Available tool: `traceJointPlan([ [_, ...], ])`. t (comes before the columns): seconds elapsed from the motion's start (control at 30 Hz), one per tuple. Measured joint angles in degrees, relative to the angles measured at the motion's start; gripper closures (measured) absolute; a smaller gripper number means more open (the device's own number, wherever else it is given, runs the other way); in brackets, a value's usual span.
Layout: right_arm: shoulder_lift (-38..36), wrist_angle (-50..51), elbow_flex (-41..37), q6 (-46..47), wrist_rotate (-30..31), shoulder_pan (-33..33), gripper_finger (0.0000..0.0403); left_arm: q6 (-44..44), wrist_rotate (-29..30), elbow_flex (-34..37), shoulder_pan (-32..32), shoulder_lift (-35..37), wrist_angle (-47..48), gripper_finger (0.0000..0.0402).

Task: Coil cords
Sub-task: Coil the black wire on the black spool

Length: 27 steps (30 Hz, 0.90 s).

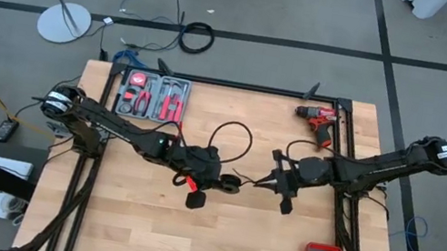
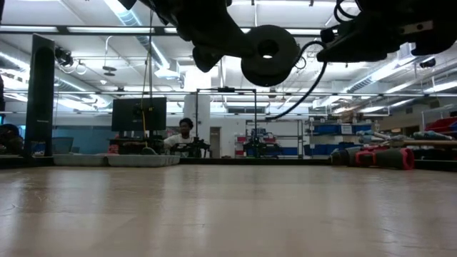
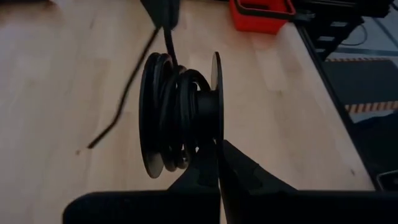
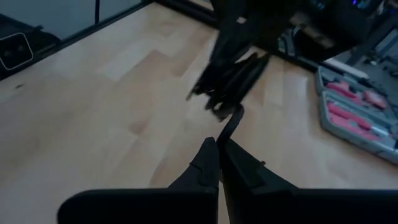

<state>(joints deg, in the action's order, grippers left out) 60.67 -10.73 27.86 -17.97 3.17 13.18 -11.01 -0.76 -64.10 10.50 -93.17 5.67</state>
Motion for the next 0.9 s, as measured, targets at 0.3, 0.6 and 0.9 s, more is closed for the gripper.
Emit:
traceJointPlan([
  [0.3,0.2,-7.1,0.0,-6.9,-0.8,-1.0,0.0403,-1.5,-6.3,0.0,-1.4,-1.5,-4.8,0.0401],
  [0.6,0.2,-10.5,0.0,-12.1,-2.6,-1.1,0.0403,-1.7,-12.2,0.0,-1.9,-5.2,-12.9,0.0401],
  [0.9,0.7,-14.7,0.0,-19.3,-7.9,-1.1,0.0398,-1.1,-15.9,0.1,-2.4,-6.7,-20.2,0.0401],
])
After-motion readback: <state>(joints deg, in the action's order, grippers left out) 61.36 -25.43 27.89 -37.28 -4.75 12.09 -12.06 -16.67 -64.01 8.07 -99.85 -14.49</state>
